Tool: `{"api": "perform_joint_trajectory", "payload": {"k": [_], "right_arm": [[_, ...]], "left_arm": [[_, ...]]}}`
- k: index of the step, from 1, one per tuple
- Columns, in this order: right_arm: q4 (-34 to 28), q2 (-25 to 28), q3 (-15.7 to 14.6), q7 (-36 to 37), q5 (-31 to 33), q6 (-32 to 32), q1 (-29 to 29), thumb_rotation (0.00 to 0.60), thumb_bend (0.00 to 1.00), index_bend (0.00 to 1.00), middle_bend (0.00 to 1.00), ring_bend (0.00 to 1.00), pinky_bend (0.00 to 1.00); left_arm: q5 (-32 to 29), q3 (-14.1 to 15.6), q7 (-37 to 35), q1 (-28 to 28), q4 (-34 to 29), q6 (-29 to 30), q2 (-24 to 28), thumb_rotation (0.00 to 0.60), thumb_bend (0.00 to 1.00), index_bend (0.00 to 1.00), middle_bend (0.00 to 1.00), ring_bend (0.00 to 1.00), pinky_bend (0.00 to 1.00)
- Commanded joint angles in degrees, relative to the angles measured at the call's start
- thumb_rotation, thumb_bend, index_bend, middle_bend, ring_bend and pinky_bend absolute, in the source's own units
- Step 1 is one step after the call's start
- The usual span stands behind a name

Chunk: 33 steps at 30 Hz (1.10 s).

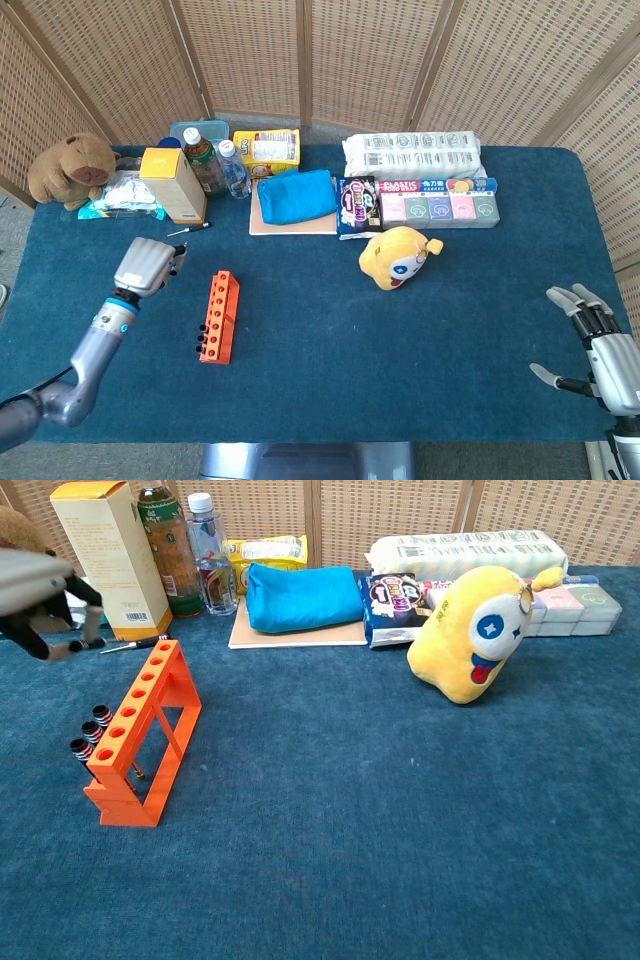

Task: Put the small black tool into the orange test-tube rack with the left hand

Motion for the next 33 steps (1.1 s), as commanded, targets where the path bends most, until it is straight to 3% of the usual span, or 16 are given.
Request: {"api": "perform_joint_trajectory", "payload": {"k": [1,5,12,22,33], "right_arm": [[-0.09,-0.08,-0.07,-0.3,-0.05,-0.17,0.06,0.594,0.0,0.11,0.15,0.05,0.06],[-0.22,-0.17,-0.16,-0.68,-0.11,-0.32,0.09,0.596,0.0,0.11,0.15,0.05,0.06],[-0.51,-0.47,-0.44,-1.84,-0.5,-0.5,0.1,0.593,0.0,0.11,0.15,0.05,0.06],[-0.67,-0.65,-0.55,-2.51,-0.42,-0.85,0.19,0.593,0.0,0.11,0.15,0.05,0.06],[-0.72,-0.83,-0.65,-3.08,-0.27,-1.41,0.37,0.595,0.0,0.11,0.15,0.05,0.06]], "left_arm": [[-0.51,-0.17,-1.68,2.8,-10.18,2.2,8.73,0.6,0.4,0.61,1.0,1.0,1.0],[-1.2,0.16,-2.74,3.71,-15.4,1.7,13.11,0.6,0.4,0.61,1.0,1.0,1.0],[-3.13,1.14,-5.43,4.7,-27.04,-2.25,25.46,0.6,0.4,0.61,1.0,1.0,1.0],[-3.6,1.77,-10.37,4.38,-29.7,-6.11,30.19,0.6,0.4,0.61,1.0,1.0,1.0],[-3.16,0.44,-25.0,1.81,-34.27,-16.03,37.55,0.6,0.4,0.61,1.0,1.0,1.0]]}}
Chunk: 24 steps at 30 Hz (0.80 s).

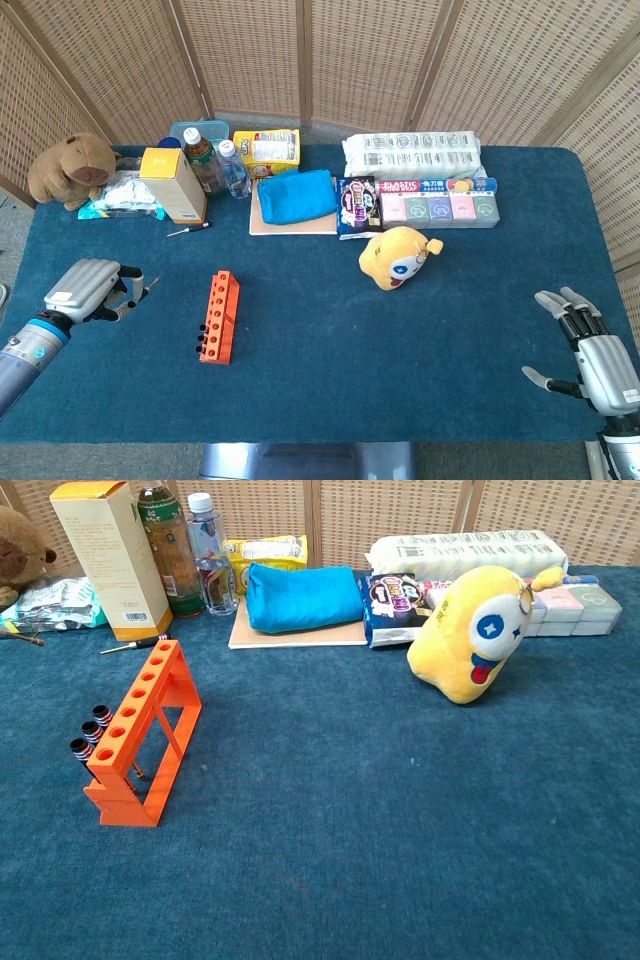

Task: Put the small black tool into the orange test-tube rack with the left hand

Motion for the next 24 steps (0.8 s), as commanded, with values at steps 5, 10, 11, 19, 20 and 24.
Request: {"api": "perform_joint_trajectory", "payload": {"k": [5,10,11,19,20,24], "right_arm": [[-0.08,-0.15,-0.16,-0.51,-0.1,-0.3,0.09,0.594,0.0,0.11,0.15,0.05,0.06],[-0.15,-0.21,-0.25,-0.78,-0.16,-0.49,0.17,0.593,0.0,0.11,0.15,0.05,0.06],[-0.17,-0.22,-0.26,-0.84,-0.15,-0.51,0.17,0.592,0.0,0.11,0.15,0.05,0.06],[-0.16,-0.12,-0.22,-0.62,0.09,-0.56,0.18,0.594,0.0,0.11,0.16,0.05,0.06],[-0.15,-0.11,-0.2,-0.6,0.14,-0.63,0.22,0.593,0.0,0.11,0.16,0.05,0.06],[-0.16,-0.11,-0.19,-0.63,0.25,-0.9,0.34,0.593,0.0,0.11,0.16,0.05,0.06]], "left_arm": [[-1.66,-3.23,-15.74,-5.32,-4.12,-15.38,9.46,0.6,0.4,0.63,1.0,1.0,1.0],[-2.37,-5.16,-21.92,-8.31,-4.02,-23.7,11.71,0.6,0.4,0.63,1.0,1.0,1.0],[-2.72,-5.74,-23.59,-8.99,-3.76,-25.68,11.72,0.6,0.4,0.62,1.0,1.0,1.0],[-4.75,-9.1,-29.52,-11.83,1.13,-33.49,8.91,0.6,0.4,0.63,1.0,1.0,1.0],[-5.19,-9.39,-29.79,-12.05,1.84,-33.8,8.3,0.6,0.4,0.63,1.0,1.0,1.0],[-6.96,-10.17,-31.08,-12.83,3.96,-35.45,5.95,0.6,0.4,0.64,1.0,1.0,1.0]]}}
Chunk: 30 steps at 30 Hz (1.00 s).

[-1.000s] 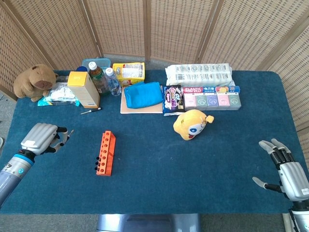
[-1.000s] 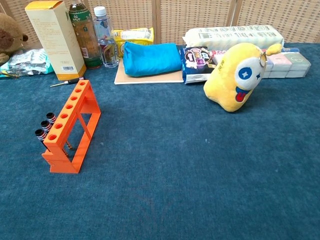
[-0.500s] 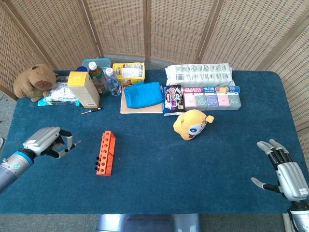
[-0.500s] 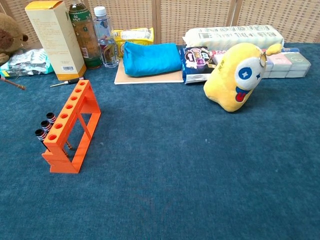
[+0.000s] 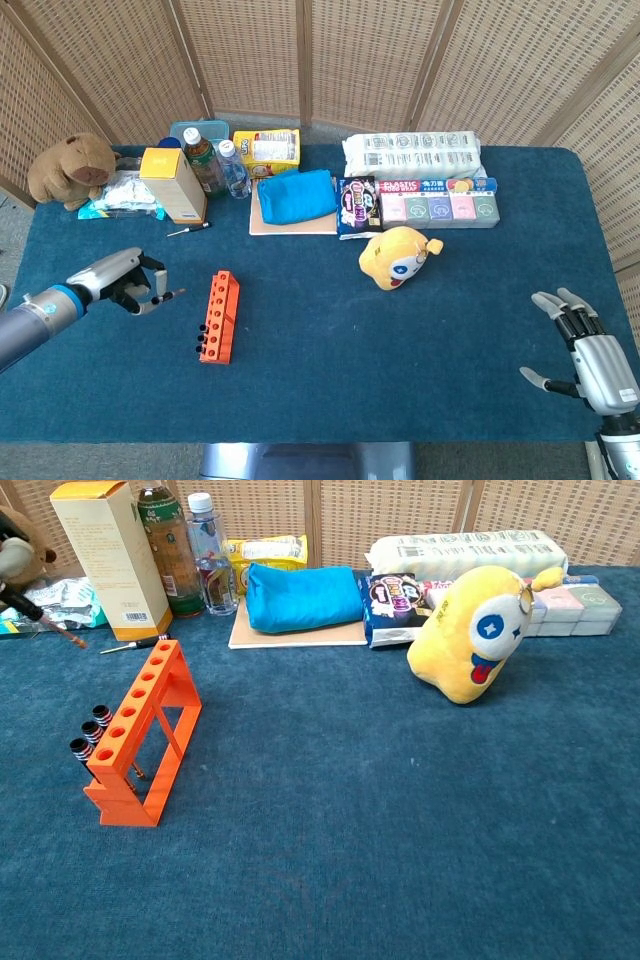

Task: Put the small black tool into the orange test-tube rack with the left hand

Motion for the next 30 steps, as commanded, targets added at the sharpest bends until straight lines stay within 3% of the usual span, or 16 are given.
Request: {"api": "perform_joint_trajectory", "payload": {"k": [1,8,15,23,30], "right_arm": [[-0.01,0.01,0.02,0.0,0.12,-0.1,0.03,0.594,0.0,0.11,0.16,0.05,0.06],[-0.06,0.19,0.04,0.3,0.26,-0.07,0.0,0.596,0.0,0.11,0.15,0.05,0.06],[-0.08,0.27,-0.05,0.42,0.06,0.11,-0.07,0.595,0.0,0.11,0.16,0.05,0.06],[-0.21,0.18,-0.13,-0.01,-0.02,0.01,-0.05,0.594,0.0,0.11,0.16,0.05,0.06],[-0.2,0.22,-0.1,0.04,0.06,0.09,-0.1,0.596,0.0,0.11,0.16,0.05,0.06]], "left_arm": [[-1.35,-0.9,-1.12,-0.96,1.52,-2.44,-1.99,0.6,0.4,0.64,1.0,1.0,1.0],[-3.78,-3.86,-2.8,-1.47,1.97,-9.26,-3.03,0.6,0.4,0.64,1.0,1.0,1.0],[-7.39,-11.66,-0.7,3.28,2.35,-16.68,-2.55,0.6,0.4,0.64,1.0,1.0,1.0],[-14.6,-19.3,6.42,8.12,6.94,-27.37,-5.16,0.6,0.4,0.64,1.0,1.0,1.0],[-18.25,-20.53,12.61,7.9,11.51,-33.24,-7.78,0.6,0.4,0.64,1.0,1.0,1.0]]}}
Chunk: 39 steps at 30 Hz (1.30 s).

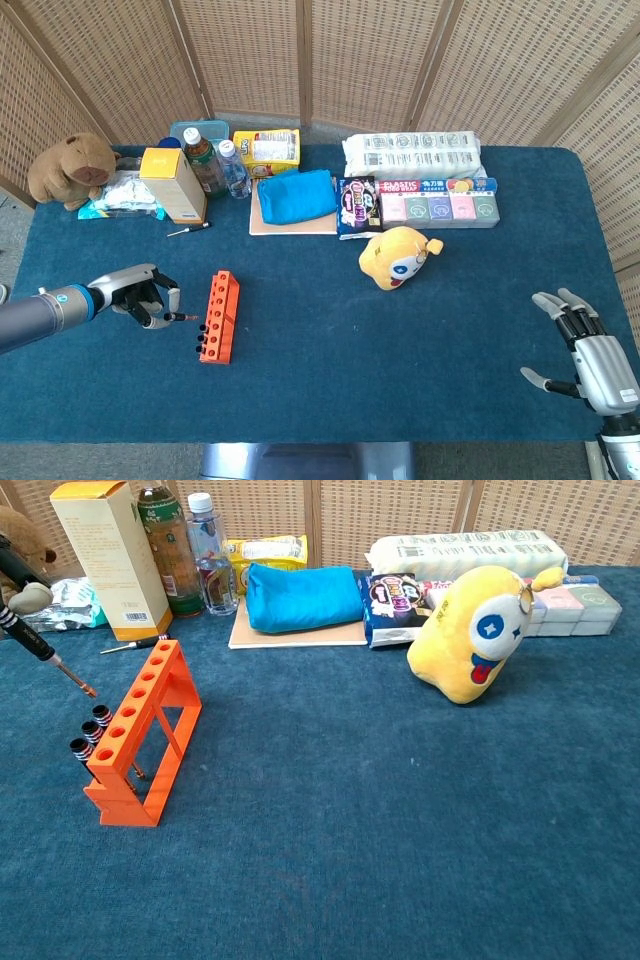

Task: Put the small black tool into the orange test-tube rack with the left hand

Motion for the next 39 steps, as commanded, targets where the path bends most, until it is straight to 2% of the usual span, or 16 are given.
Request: {"api": "perform_joint_trajectory", "payload": {"k": [1,10,39], "right_arm": [[-0.01,0.06,0.01,0.16,0.04,-0.01,0.0,0.595,0.0,0.11,0.16,0.05,0.06],[0.02,0.27,-0.01,0.68,-0.05,0.23,-0.07,0.592,0.0,0.11,0.16,0.05,0.06],[0.19,0.84,0.04,2.32,-0.06,0.58,-0.15,0.595,0.0,0.11,0.16,0.05,0.06]], "left_arm": [[-1.35,-0.06,2.37,-0.42,1.74,-1.41,-1.28,0.6,0.4,0.64,1.0,1.0,1.0],[-0.35,5.83,1.56,-4.72,2.09,2.4,-2.55,0.6,0.4,0.64,1.0,1.0,1.0],[0.32,16.75,-2.96,-14.31,2.14,8.96,-4.5,0.6,0.4,0.64,1.0,1.0,1.0]]}}
